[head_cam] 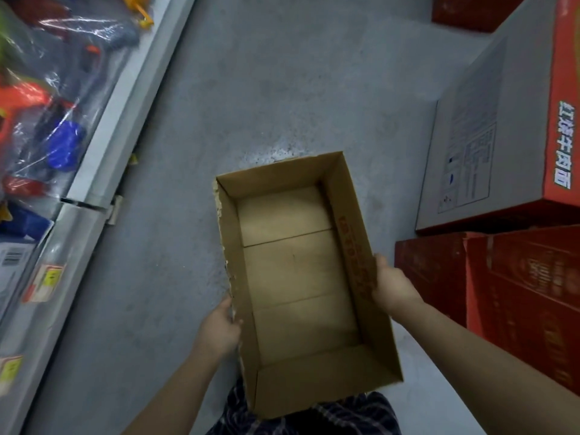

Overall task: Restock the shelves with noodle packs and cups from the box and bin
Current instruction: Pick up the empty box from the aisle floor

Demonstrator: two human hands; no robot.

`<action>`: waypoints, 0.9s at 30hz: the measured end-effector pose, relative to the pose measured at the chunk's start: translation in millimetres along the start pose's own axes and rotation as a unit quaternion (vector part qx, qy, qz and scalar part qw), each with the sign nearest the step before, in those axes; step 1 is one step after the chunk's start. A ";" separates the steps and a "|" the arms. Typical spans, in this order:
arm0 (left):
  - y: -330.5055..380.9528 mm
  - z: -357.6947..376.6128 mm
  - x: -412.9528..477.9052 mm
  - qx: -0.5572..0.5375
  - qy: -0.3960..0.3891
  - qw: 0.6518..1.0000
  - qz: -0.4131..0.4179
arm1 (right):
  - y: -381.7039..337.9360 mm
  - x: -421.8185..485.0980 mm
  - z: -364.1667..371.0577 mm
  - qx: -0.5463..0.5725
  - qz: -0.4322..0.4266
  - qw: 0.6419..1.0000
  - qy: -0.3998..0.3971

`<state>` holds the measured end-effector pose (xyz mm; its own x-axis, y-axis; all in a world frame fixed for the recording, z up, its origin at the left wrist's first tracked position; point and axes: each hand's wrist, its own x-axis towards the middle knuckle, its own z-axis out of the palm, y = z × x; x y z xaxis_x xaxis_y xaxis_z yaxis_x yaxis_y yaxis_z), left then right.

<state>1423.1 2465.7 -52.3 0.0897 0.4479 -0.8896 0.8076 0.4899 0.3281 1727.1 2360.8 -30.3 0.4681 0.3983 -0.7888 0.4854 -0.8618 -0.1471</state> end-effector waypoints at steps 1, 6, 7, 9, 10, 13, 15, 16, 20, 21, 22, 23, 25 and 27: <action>-3.2 -0.7 3.6 -0.005 0.006 1.000 0.001 | 0.6 -0.7 -1.5 -0.020 -0.004 1.000 0.002; 7.6 -11.6 -14.3 -0.034 0.015 0.999 -0.020 | -1.7 -14.1 -14.6 -0.025 -0.028 0.999 0.020; 12.6 -15.0 -22.1 -0.033 0.016 0.999 -0.024 | -2.4 -18.5 -19.9 -0.021 -0.032 0.999 0.023; 25.2 -24.2 -43.1 -0.040 0.013 0.999 -0.014 | -4.5 -29.9 -32.9 -0.011 -0.046 0.998 0.031; 32.5 -30.3 -56.5 -0.043 0.014 0.999 -0.008 | -7.1 -38.3 -41.9 -0.007 -0.055 0.998 0.037; 53.3 -54.5 -94.3 -0.046 0.042 0.998 0.012 | -20.0 -71.2 -75.6 0.006 -0.083 0.995 0.052; 71.9 -72.4 -123.6 -0.047 0.041 0.998 0.007 | -30.2 -98.0 -103.9 0.005 -0.098 0.993 0.063; 84.6 -81.2 -139.9 -0.052 0.041 0.998 0.006 | -36.6 -111.5 -120.0 0.001 -0.106 0.992 0.071; 136.8 -111.6 -210.5 -0.061 0.095 0.993 0.039 | -56.0 -167.3 -185.9 -0.009 -0.122 0.988 0.093; 151.7 -121.1 -226.7 -0.061 0.103 0.992 0.050 | -60.6 -181.2 -203.9 -0.008 -0.122 0.987 0.104; 164.1 -131.3 -242.8 -0.057 0.109 0.991 0.060 | -64.6 -194.0 -221.3 -0.007 -0.121 0.986 0.114; 177.2 -141.0 -261.7 -0.051 0.115 0.989 0.072 | -68.4 -208.1 -239.9 -0.005 -0.123 0.985 0.122; 203.9 -158.7 -298.1 -0.026 0.133 0.985 0.107 | -75.4 -237.4 -275.5 0.006 -0.126 0.983 0.131; 229.9 -174.6 -333.7 0.015 0.161 0.976 0.143 | -80.0 -264.8 -308.2 0.027 -0.138 0.979 0.146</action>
<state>1477.1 2559.5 375.5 0.1294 0.7772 -0.6158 0.7936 0.2911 0.5342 1791.9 2421.0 374.3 0.5201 0.6845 -0.5109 0.5866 -0.7210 -0.3688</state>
